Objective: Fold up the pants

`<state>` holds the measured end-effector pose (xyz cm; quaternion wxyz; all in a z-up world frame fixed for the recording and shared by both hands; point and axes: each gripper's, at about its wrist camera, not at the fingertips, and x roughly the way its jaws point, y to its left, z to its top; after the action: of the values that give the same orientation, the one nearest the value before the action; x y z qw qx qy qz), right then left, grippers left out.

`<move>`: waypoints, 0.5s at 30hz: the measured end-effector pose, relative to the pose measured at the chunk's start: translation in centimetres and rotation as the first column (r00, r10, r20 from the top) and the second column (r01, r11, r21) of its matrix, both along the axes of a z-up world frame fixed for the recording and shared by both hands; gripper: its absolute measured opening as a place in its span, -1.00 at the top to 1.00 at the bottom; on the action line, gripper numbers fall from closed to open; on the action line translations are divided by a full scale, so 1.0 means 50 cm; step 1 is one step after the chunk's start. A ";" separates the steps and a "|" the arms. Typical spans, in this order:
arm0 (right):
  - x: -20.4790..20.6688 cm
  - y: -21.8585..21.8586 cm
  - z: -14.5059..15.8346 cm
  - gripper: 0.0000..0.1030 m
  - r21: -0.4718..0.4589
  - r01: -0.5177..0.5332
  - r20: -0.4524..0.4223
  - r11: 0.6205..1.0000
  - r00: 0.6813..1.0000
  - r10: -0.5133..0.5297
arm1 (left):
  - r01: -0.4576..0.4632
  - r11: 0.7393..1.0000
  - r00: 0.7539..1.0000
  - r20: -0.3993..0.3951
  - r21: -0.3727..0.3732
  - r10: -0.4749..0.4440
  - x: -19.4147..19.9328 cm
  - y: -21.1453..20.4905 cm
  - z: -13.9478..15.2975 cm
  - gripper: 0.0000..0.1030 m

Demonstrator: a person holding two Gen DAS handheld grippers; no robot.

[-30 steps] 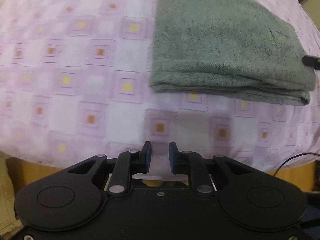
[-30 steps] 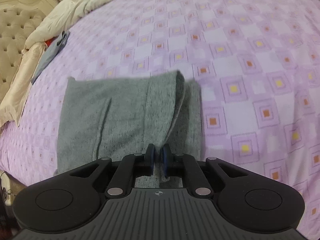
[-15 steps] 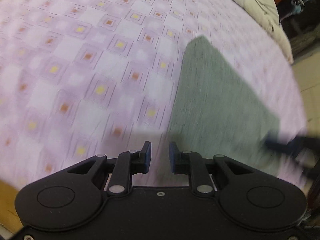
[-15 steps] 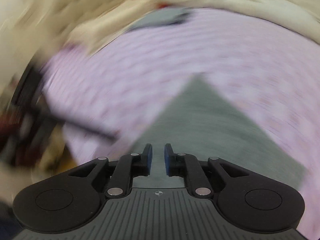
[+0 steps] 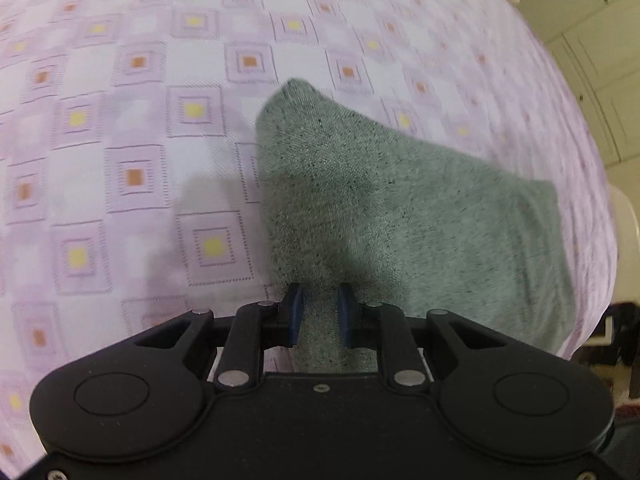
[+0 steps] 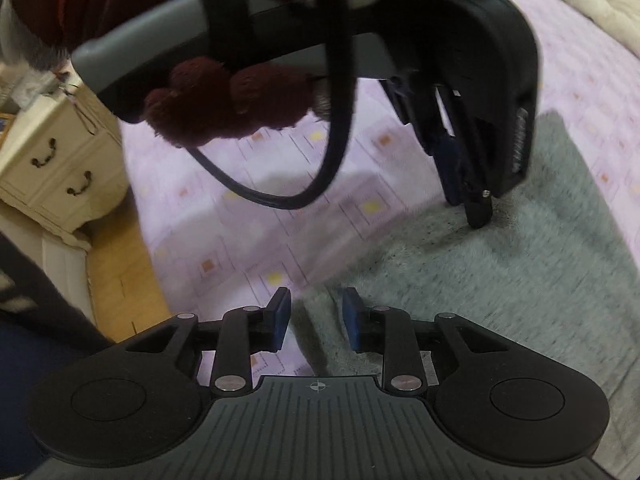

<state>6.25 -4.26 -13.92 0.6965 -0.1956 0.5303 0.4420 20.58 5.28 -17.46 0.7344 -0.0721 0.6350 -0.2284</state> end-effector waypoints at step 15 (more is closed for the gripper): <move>-0.145 0.051 0.033 0.98 -0.087 -0.109 0.277 0.990 0.952 0.129 | 0.026 0.999 0.999 -0.046 -0.023 -0.027 0.051 -0.030 -0.028 0.76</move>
<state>-1.02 -1.70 -12.26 0.7295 -0.3128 0.4285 0.4318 23.15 3.80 -18.87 0.7155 -0.0770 0.6502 -0.2435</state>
